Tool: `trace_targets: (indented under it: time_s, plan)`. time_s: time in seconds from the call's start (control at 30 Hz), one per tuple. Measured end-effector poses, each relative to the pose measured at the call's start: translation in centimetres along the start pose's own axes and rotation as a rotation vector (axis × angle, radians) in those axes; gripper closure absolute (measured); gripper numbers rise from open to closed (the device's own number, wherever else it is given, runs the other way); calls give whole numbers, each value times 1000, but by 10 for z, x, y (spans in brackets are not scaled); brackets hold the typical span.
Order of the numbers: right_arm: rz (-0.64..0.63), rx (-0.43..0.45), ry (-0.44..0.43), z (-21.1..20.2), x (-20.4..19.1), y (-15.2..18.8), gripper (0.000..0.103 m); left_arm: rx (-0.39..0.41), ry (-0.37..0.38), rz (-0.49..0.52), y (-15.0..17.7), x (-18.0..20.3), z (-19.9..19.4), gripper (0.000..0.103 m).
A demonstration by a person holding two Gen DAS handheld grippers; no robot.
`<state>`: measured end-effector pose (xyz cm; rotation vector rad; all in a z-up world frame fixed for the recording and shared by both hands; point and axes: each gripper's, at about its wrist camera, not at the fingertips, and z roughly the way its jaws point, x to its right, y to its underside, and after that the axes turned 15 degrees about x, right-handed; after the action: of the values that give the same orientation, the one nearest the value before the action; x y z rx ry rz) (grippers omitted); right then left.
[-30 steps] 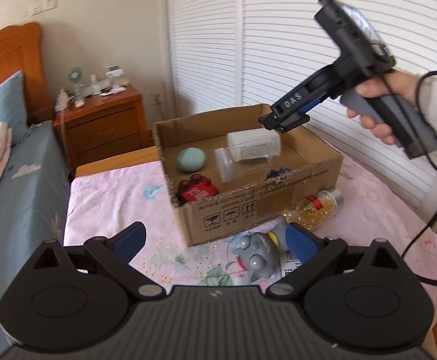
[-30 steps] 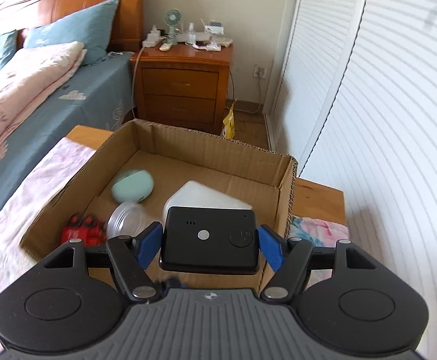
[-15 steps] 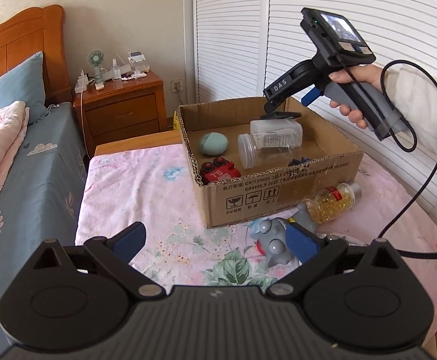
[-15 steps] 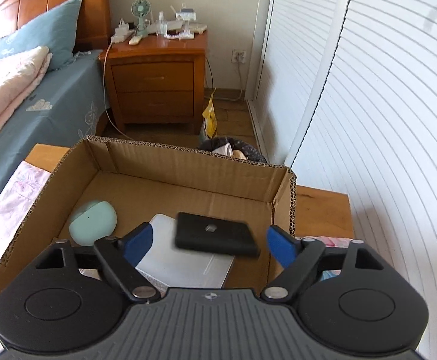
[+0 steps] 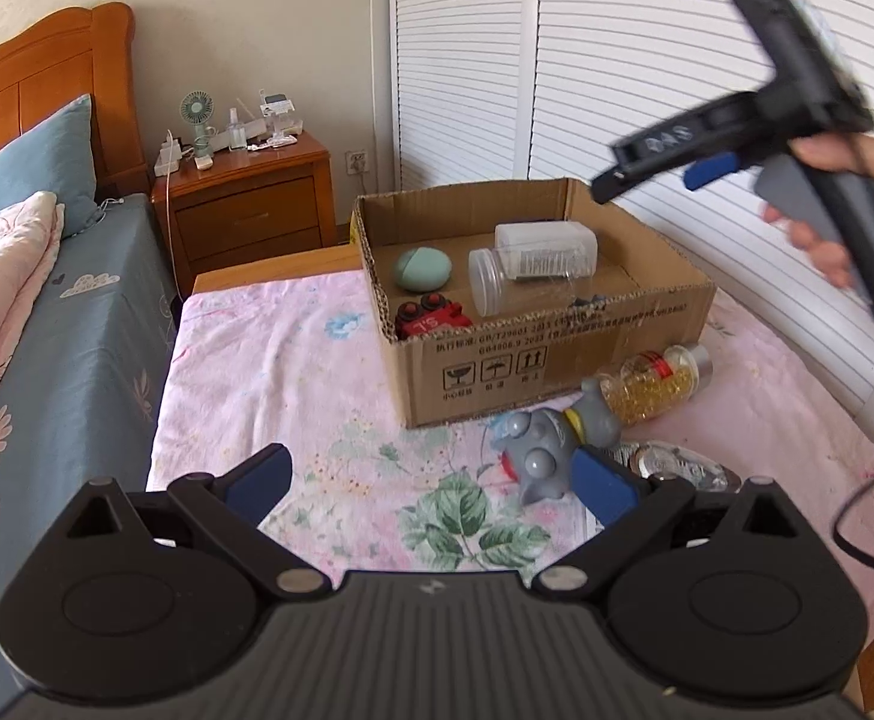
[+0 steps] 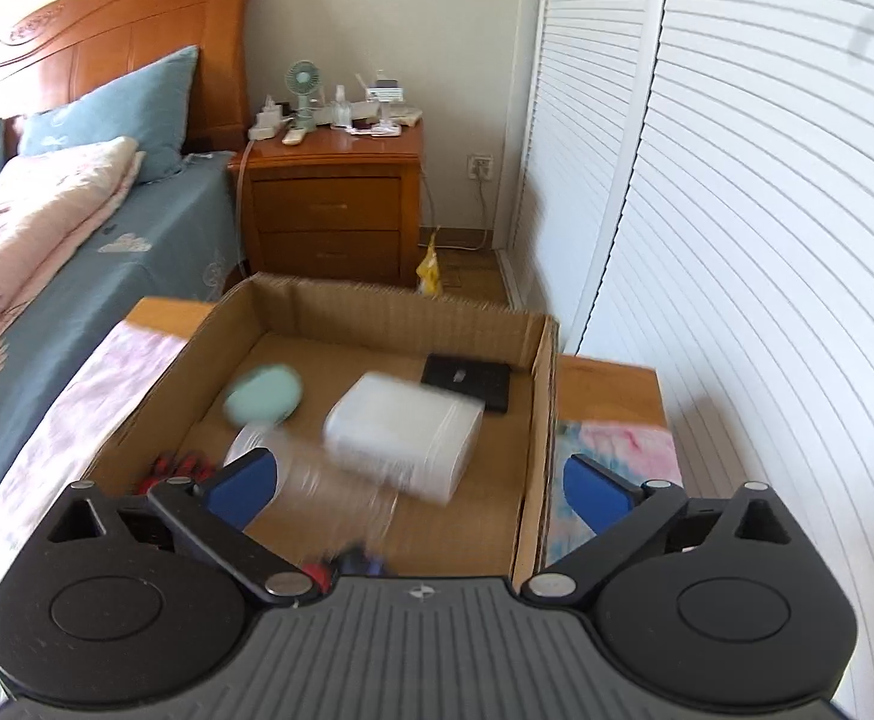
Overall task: Organize rigid objects
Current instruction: 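Lower the black case into the box and open the right gripper, then move the right tool to the correction-tape dispenser while the left tool approaches the grey elephant toy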
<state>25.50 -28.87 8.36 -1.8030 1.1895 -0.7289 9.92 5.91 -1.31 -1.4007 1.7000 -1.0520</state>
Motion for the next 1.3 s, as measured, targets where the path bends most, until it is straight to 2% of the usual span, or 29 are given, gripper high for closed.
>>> trace_targets:
  time_s: [0.2,0.37,0.57,0.73,0.97,1.3]
  plan:
    - [-4,-19,-24,-43,-16,49,0,-18,-6,19,6,9,-7,4]
    - [47,-61,-11,-52,-25,95,0,-40,2,10,13,18,-15,4]
    - [98,-56,4,-53,-39,132,0,-64,-31,-9,24,21,-29,4]
    - [102,-44,22,-48,-51,146,0,-69,-53,-8,32,22,-44,4]
    - [154,-66,77,-34,-48,154,0,-69,-59,-14,38,22,-55,4]
    - [158,-75,103,-48,-34,164,0,-60,-41,-19,39,21,-53,4]
